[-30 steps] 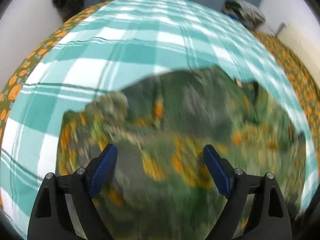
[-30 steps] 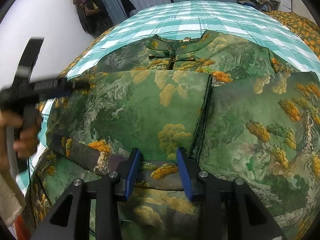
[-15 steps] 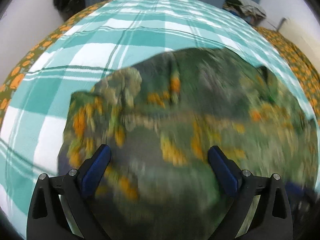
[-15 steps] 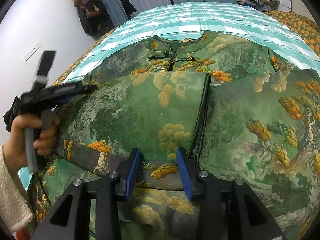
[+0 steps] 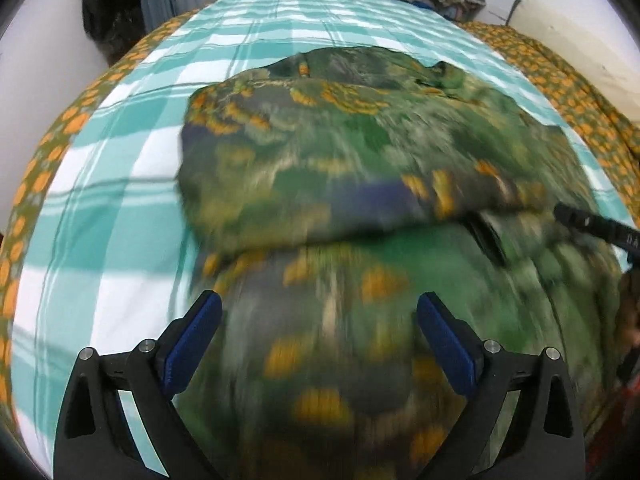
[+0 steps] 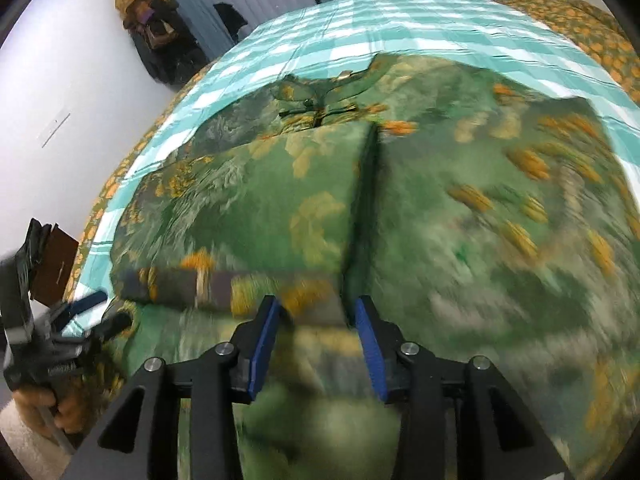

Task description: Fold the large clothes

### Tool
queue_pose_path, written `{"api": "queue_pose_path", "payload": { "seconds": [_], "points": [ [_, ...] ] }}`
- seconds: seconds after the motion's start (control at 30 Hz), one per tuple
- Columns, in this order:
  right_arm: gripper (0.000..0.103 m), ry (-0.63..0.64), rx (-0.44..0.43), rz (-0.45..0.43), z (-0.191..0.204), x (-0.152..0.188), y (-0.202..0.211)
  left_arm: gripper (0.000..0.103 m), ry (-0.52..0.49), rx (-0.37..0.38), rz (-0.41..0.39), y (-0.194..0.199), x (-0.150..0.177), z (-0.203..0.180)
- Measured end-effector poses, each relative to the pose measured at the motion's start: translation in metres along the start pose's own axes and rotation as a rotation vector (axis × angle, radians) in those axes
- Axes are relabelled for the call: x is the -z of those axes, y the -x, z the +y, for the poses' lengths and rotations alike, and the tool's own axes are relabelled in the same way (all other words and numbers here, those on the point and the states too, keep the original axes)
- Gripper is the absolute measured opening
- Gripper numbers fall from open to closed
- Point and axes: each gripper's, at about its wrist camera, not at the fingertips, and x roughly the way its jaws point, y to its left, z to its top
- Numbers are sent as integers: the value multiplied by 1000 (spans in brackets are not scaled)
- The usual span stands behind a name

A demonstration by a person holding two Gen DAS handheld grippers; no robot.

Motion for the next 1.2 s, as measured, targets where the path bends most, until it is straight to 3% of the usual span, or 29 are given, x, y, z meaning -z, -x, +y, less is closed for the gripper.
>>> {"api": "queue_pose_path", "payload": {
  "seconds": [0.13, 0.23, 0.37, 0.53, 0.63, 0.73, 0.9, 1.2],
  "points": [
    [60, 89, 11, -46, -4, 27, 46, 98, 68, 26, -16, 41, 33, 21],
    [61, 97, 24, -22, -24, 46, 74, 98, 110, 9, -16, 56, 50, 40],
    [61, -11, 50, -6, -71, 61, 108, 98, 170, -1, 35, 60, 79, 63],
    [61, -87, 139, 59, -130, 86, 146, 98, 250, 90, 103, 56, 107, 73],
    [61, -73, 161, 146, -151, 103, 156, 98, 236, 152, 140, 47, 111, 67],
    [61, -68, 127, 216, -161, 118, 159, 98, 204, 196, 181, 35, 114, 57],
    [61, -63, 74, 343, -160, 136, 138, 99, 129, 209, 206, 30, 116, 38],
    [65, -20, 89, 389, -155, 140, 124, 99, 101, 212, 231, 32, 120, 33]
  ]
}}
